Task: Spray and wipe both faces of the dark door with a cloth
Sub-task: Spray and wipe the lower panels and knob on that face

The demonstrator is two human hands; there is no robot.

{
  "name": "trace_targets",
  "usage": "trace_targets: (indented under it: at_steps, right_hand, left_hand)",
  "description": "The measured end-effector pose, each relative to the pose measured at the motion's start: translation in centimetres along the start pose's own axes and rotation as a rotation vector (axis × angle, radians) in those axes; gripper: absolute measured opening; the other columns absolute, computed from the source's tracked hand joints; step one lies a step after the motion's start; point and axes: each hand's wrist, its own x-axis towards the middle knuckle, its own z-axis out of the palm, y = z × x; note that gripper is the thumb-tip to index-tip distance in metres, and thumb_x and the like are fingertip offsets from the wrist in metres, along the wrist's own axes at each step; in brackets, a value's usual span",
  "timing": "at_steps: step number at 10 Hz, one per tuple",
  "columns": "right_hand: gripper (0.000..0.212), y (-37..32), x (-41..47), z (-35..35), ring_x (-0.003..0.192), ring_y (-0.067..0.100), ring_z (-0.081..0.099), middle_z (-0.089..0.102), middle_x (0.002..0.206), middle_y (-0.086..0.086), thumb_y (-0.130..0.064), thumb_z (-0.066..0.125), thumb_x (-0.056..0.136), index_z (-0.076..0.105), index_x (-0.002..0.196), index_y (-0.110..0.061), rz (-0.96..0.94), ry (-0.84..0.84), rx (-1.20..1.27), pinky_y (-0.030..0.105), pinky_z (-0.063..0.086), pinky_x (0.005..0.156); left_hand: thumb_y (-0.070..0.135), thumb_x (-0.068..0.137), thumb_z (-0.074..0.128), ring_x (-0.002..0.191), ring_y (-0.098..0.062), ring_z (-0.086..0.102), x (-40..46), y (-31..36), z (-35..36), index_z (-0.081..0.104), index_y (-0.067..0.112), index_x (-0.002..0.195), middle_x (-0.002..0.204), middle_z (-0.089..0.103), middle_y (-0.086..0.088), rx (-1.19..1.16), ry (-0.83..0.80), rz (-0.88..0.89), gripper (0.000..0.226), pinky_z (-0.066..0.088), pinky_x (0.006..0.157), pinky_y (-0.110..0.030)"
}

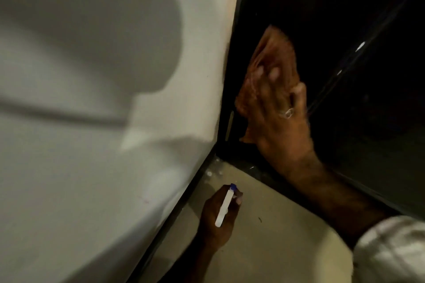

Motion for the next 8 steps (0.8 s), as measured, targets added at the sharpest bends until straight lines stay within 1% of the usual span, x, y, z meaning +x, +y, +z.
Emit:
trace_targets:
  at_steps: [1, 2, 3, 4, 5, 6, 7, 8]
  right_hand:
    - [0.076, -4.4, -7.2, 7.7, 0.167, 0.026, 0.002, 0.012, 0.178, 0.019, -0.027, 0.049, 0.107, 0.011, 0.173, -0.027, -0.254, -0.271, 0.121, 0.062, 0.008, 0.133]
    - [0.025, -6.5, -10.5, 8.5, 0.128, 0.007, 0.066, 0.070, 0.140, -0.001, -0.048, 0.059, 0.104, 0.074, 0.123, -0.054, 0.141, -0.461, 0.945, 0.031, 0.057, 0.101]
    - [0.030, -5.9, -9.7, 9.1, 0.131, 0.021, 0.066, 0.070, 0.140, -0.003, -0.063, 0.065, 0.093, 0.074, 0.121, -0.055, 0.106, -0.420, 0.843, 0.038, 0.057, 0.105]
    - [0.051, -4.0, -7.5, 10.8, 0.159, 0.031, 0.034, 0.036, 0.172, 0.011, -0.027, 0.049, 0.110, 0.045, 0.161, -0.022, -0.069, -0.196, 0.628, 0.052, 0.025, 0.132]
    - [0.082, -4.2, -8.7, 12.7, 0.165, 0.028, 0.011, 0.017, 0.178, 0.013, -0.022, 0.070, 0.091, 0.038, 0.166, -0.013, -0.107, -0.158, 0.442, 0.047, -0.009, 0.134]
    - [0.062, -6.7, -13.3, 18.3, 0.155, 0.004, -0.036, -0.037, 0.171, 0.000, -0.054, 0.022, 0.112, 0.000, 0.169, -0.042, -0.259, -0.420, 0.232, 0.017, -0.028, 0.120]
    - [0.060, -5.6, -11.0, 16.6, 0.147, 0.000, -0.042, -0.047, 0.165, -0.001, -0.056, 0.027, 0.112, 0.004, 0.166, -0.048, -0.273, -0.287, 0.161, 0.009, -0.022, 0.118]
    - [0.072, -3.0, -9.0, 9.5, 0.166, 0.029, -0.001, 0.005, 0.180, 0.013, -0.028, 0.055, 0.104, 0.027, 0.170, -0.017, -0.196, 0.090, 0.126, 0.057, -0.004, 0.133]
  left_hand:
    - [0.044, 0.102, 0.067, 0.086, -0.019, 0.076, 0.0, -0.2, -0.1, 0.070, 0.036, 0.114, 0.093, 0.076, 0.004, -0.062, -0.061, -0.075, 0.015, 0.064, 0.076, -0.045]
    - [0.058, 0.100, 0.063, 0.086, -0.020, 0.076, -0.2, -0.5, 0.0, 0.070, 0.045, 0.111, 0.095, 0.077, 0.007, -0.084, -0.046, -0.089, 0.019, 0.065, 0.080, -0.048]
    - [0.055, 0.101, 0.065, 0.087, -0.024, 0.076, -0.4, -0.6, 0.4, 0.073, 0.031, 0.114, 0.093, 0.076, -0.001, -0.059, -0.039, -0.116, 0.029, 0.063, 0.078, -0.055]
    - [0.059, 0.099, 0.064, 0.084, -0.019, 0.075, -0.2, -0.6, 0.3, 0.071, 0.035, 0.113, 0.089, 0.075, 0.001, 0.026, -0.022, -0.113, 0.028, 0.063, 0.075, -0.049]
    - [0.053, 0.102, 0.064, 0.076, -0.020, 0.071, 0.3, -0.2, 0.2, 0.068, 0.036, 0.106, 0.083, 0.070, 0.000, 0.034, -0.038, -0.081, 0.018, 0.060, 0.069, -0.050]
    - [0.050, 0.102, 0.064, 0.075, -0.019, 0.070, 0.0, -0.3, 0.1, 0.067, 0.041, 0.106, 0.084, 0.069, 0.003, 0.025, -0.064, -0.103, 0.010, 0.060, 0.068, -0.047]
    - [0.050, 0.101, 0.065, 0.080, -0.014, 0.073, -0.1, -0.1, 0.2, 0.068, 0.041, 0.106, 0.088, 0.072, 0.006, 0.011, -0.084, -0.111, 0.010, 0.063, 0.071, -0.036]
    - [0.036, 0.101, 0.066, 0.085, -0.012, 0.074, 0.4, -0.2, 0.6, 0.068, 0.036, 0.104, 0.091, 0.072, 0.010, -0.008, -0.100, -0.121, 0.004, 0.062, 0.079, -0.031]
